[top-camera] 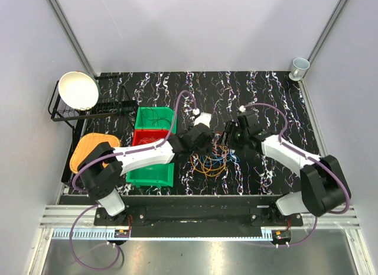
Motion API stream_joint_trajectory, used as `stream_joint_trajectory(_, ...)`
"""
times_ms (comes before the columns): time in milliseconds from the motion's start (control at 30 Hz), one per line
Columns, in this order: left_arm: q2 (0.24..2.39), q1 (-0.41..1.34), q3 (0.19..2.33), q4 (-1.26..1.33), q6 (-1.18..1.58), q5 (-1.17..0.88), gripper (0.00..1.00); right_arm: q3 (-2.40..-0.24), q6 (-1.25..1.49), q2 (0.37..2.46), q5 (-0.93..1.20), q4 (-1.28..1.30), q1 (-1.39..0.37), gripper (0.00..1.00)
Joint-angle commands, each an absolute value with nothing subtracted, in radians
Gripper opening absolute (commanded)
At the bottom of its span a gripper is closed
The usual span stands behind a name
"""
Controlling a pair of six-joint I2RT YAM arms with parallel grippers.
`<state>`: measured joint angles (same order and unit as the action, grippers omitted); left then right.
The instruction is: Untangle the cables
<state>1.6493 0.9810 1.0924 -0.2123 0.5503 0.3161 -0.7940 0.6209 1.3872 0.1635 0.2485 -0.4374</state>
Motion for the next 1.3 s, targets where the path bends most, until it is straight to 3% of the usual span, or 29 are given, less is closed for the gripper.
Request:
stream_joint_trajectory(0,1.585,0.962,1.039,-0.161,0.561,0.333,0.63,-0.860,0.586,1.449,0.184,0.193,-0.434,0.61)
stream_joint_trajectory(233,1.557,0.953,0.999,-0.155,0.572,0.325,0.62,-0.899,0.575,1.505,0.179,0.178,-0.434,0.48)
stream_joint_trajectory(367,1.543,0.953,0.994,-0.155,0.577,0.324,0.62,-0.911,0.569,1.520,0.201,0.173,-0.434,0.31)
stream_joint_trajectory(433,1.531,0.951,0.994,-0.156,0.578,0.322,0.62,-0.917,0.565,1.522,0.207,0.175,-0.434,0.14)
stream_joint_trajectory(533,1.506,0.953,0.988,-0.163,0.581,0.319,0.61,-0.952,0.561,1.491,0.221,0.207,-0.434,0.00)
stream_joint_trajectory(867,1.332,0.963,0.982,-0.213,0.577,0.337,0.61,-1.316,0.555,1.295,0.265,0.455,-0.434,0.00)
stream_joint_trajectory(1267,1.122,1.014,0.954,-0.219,0.515,0.342,0.63,-1.572,0.675,1.146,0.373,0.502,-0.434,0.00)
